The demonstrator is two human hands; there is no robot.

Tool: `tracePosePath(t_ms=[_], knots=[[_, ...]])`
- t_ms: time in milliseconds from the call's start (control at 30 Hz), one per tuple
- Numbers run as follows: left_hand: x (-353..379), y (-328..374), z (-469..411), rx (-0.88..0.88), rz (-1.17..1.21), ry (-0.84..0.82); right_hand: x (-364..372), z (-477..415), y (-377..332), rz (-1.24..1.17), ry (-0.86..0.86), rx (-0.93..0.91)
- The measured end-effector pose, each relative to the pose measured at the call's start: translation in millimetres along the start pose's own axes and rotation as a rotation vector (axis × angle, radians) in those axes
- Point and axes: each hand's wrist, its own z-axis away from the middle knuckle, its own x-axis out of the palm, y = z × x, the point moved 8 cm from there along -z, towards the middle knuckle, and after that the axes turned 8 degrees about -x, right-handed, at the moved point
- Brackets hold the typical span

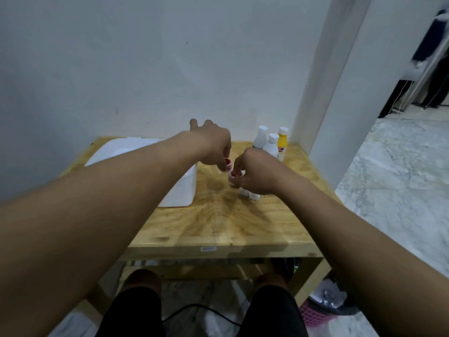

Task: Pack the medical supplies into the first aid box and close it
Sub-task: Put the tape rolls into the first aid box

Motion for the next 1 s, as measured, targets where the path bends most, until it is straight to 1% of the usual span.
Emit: tracePosePath(t_ms=[133, 233, 400, 567, 733, 1000], knots=[[-36, -21, 19, -0.019, 0.097, 0.087, -28, -1, -5, 0.005, 0.014, 0.029], [-57, -48, 39, -0.047, 0.158, 0.117, -48, -6, -15, -0.022, 0.052, 0.028], [-72, -102, 76, -0.123, 0.243, 0.158, -67, -26, -43, -0.134, 0.115, 0.021], [-57, -157, 108, -0.201, 0.342, 0.143, -66, -48, -89, -0.182, 0.124, -0.093], [-32, -202, 131, -0.287, 0.413, 0.136, -48, -72, -128, -0.272, 0.099, -0.140], [-1, -235, 135, -0.351, 0.468, 0.109, -20, -101, -164, -0.304, 0.021, -0.193]])
